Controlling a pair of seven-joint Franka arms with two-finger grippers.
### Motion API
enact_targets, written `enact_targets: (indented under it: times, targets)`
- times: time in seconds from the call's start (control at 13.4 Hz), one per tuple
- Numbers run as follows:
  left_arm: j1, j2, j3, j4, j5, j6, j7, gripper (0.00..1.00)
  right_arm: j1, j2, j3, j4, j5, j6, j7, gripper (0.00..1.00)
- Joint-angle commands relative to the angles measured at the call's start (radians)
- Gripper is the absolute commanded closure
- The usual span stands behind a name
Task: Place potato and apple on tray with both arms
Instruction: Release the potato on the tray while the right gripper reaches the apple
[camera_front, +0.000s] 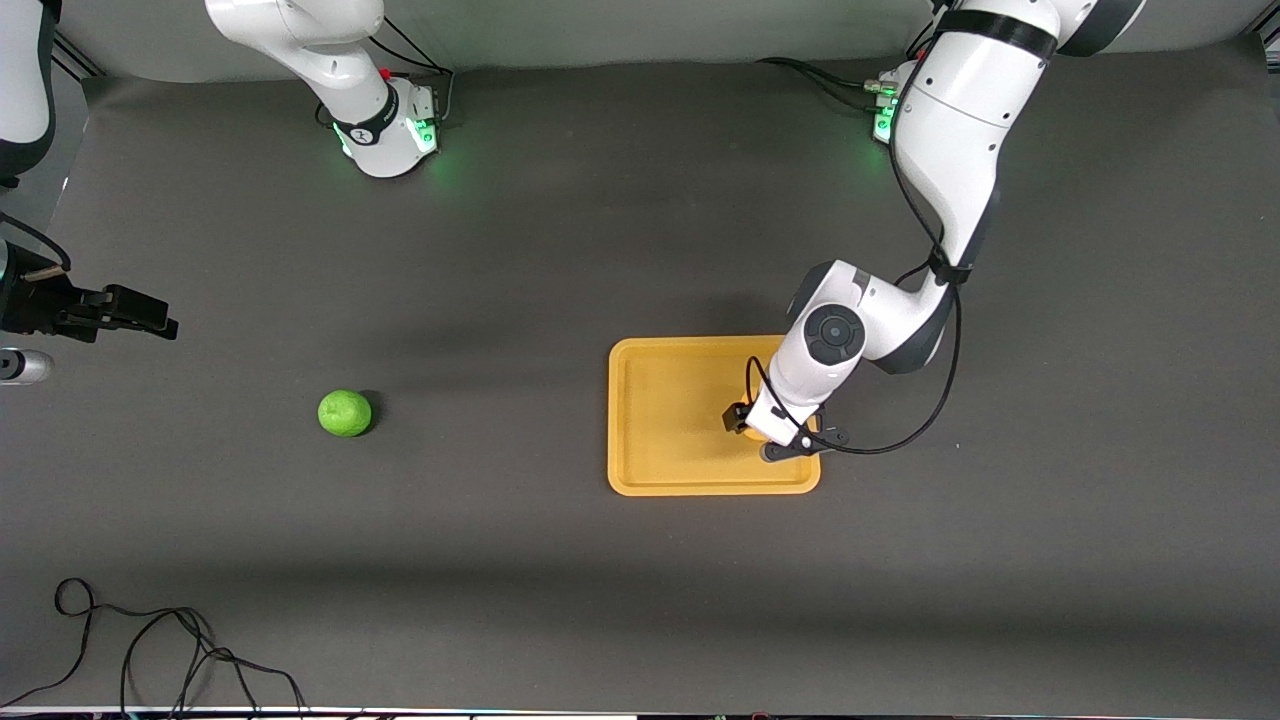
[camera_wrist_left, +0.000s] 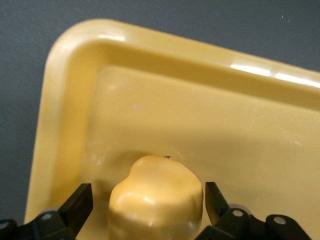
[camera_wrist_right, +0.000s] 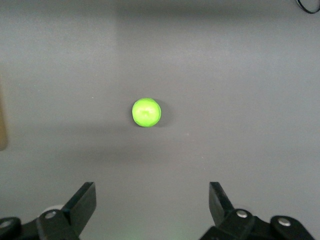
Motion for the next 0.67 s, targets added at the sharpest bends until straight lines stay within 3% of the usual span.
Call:
enact_targets:
  times: [0.0, 0.3, 0.6]
  targets:
    - [0.009, -0.104, 0.021, 0.080, 0.031, -0.255, -0.003, 0.00, 0.013, -0.008, -0.007, -0.005, -0.005, -0.004, 0.023, 0.00]
    - [0.105, -0.233, 0.017, 0.272, 0.019, -0.704, 0.204, 0.00, 0.013, -0.008, -0.007, -0.005, -0.003, -0.004, 0.023, 0.00]
    - [0.284, -0.350, 0.020, 0.318, 0.016, -0.901, 0.541, 0.00, 0.011, -0.016, -0.007, -0.034, -0.005, 0.019, 0.023, 0.00]
